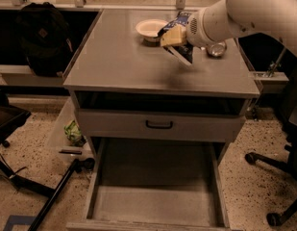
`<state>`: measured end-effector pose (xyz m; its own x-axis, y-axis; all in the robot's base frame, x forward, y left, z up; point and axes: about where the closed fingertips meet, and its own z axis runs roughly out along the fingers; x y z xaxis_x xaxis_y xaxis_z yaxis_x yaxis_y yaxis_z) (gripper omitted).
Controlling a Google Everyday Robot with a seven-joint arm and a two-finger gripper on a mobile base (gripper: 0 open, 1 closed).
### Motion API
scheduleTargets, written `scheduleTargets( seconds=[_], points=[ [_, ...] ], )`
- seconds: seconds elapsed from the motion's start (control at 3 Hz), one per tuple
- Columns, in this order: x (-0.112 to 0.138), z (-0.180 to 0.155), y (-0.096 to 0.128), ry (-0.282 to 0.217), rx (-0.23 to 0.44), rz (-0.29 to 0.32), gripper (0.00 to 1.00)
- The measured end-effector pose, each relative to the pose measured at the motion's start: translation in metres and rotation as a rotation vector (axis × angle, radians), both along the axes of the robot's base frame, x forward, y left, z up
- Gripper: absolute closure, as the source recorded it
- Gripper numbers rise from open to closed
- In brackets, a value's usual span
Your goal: Pick blue chip bag from middle drawer and place on counter
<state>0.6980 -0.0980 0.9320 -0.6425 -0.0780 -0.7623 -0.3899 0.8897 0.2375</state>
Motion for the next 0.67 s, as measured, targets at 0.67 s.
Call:
scheduleTargets(
  seconds=[0.67],
  points=[
    [0.003, -0.087, -0.006, 0.132, 0.078, -0.018, 1.00]
  ],
)
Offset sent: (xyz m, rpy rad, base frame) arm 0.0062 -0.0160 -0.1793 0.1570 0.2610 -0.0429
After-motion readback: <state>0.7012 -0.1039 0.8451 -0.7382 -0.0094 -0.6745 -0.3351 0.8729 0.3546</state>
